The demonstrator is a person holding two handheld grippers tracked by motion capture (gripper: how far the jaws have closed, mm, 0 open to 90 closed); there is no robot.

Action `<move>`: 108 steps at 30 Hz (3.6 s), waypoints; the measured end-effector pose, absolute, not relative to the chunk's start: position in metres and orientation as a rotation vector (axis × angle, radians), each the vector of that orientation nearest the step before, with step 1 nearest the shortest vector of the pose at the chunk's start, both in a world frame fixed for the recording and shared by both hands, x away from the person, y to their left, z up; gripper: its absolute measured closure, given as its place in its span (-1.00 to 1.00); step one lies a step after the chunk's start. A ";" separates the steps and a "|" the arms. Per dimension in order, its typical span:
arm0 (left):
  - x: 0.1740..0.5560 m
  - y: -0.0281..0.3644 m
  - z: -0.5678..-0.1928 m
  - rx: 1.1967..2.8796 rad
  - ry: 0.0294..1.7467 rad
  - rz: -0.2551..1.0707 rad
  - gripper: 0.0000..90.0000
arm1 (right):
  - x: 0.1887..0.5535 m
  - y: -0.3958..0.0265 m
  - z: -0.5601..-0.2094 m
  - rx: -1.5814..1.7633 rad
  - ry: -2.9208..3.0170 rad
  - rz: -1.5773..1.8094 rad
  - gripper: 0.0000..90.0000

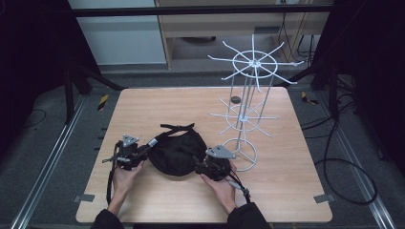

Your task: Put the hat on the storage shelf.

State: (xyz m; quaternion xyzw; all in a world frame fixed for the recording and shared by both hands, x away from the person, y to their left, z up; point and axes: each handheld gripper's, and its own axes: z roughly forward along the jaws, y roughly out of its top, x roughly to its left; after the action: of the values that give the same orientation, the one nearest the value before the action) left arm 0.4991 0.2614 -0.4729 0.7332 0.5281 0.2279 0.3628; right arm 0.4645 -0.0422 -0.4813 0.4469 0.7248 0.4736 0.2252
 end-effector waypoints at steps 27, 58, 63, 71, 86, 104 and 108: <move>0.442 0.265 -0.474 1.944 1.307 0.481 0.72 | 0.457 -0.031 -0.475 1.208 2.099 1.303 0.71; 0.446 0.275 -0.457 1.811 1.288 0.484 0.07 | 0.424 0.004 -0.470 0.717 2.334 1.388 0.80; 0.437 0.263 -0.433 1.757 1.203 0.448 0.07 | 0.425 0.004 -0.471 0.730 2.329 1.386 0.79; 0.453 0.235 -0.436 1.765 1.192 0.324 -0.18 | 0.423 0.005 -0.471 0.718 2.331 1.390 0.77; 0.462 0.219 -0.440 1.756 1.187 0.270 -0.34 | 0.423 0.003 -0.473 0.706 2.332 1.387 0.78; 0.465 0.211 -0.445 1.757 1.216 0.184 0.38 | 0.414 -0.006 -0.461 0.685 2.365 1.501 0.44; 0.459 0.213 -0.435 1.733 1.186 0.182 0.52 | 0.410 -0.035 -0.451 0.714 2.308 1.541 0.37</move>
State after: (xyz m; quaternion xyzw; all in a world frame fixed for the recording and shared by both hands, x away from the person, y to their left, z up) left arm 0.4594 0.2125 -0.4352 0.7147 0.4891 0.0752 0.4943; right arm 0.4099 -0.0350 -0.4506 0.2469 0.7977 0.5327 0.1376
